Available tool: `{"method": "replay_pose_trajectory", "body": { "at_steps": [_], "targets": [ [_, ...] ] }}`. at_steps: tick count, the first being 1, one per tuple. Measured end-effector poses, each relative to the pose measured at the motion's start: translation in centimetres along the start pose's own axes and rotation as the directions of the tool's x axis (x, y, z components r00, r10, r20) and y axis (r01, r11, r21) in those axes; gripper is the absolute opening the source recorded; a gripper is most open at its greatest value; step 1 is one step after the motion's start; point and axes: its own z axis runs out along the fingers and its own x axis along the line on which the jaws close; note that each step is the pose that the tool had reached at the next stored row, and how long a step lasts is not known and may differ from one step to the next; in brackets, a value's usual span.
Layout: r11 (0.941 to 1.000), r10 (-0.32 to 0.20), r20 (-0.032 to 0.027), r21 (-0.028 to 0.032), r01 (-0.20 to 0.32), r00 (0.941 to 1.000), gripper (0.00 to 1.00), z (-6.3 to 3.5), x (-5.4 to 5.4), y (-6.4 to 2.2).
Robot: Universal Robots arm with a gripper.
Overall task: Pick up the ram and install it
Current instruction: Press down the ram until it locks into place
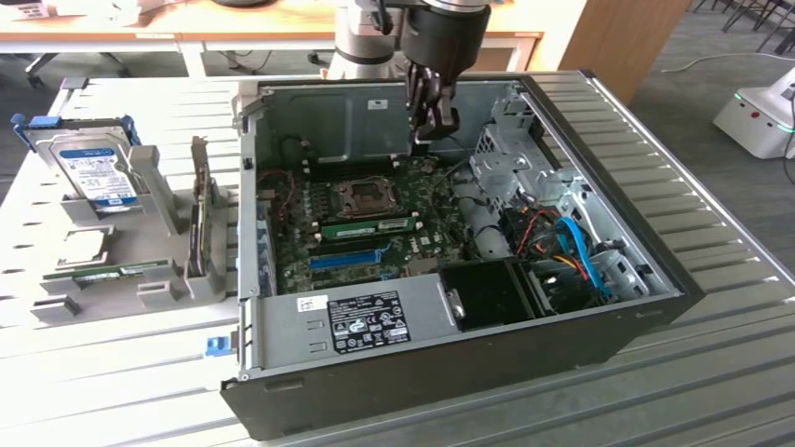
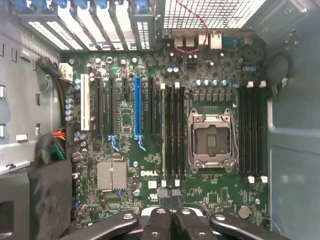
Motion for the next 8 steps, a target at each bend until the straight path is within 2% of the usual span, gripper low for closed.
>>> {"method": "replay_pose_trajectory", "body": {
  "at_steps": [8],
  "targets": [
    [1.0000, 0.000, 0.0000, 0.0000, 0.000, 1.0000, 0.11, -0.02, -0.03, -0.81]
  ]
}}
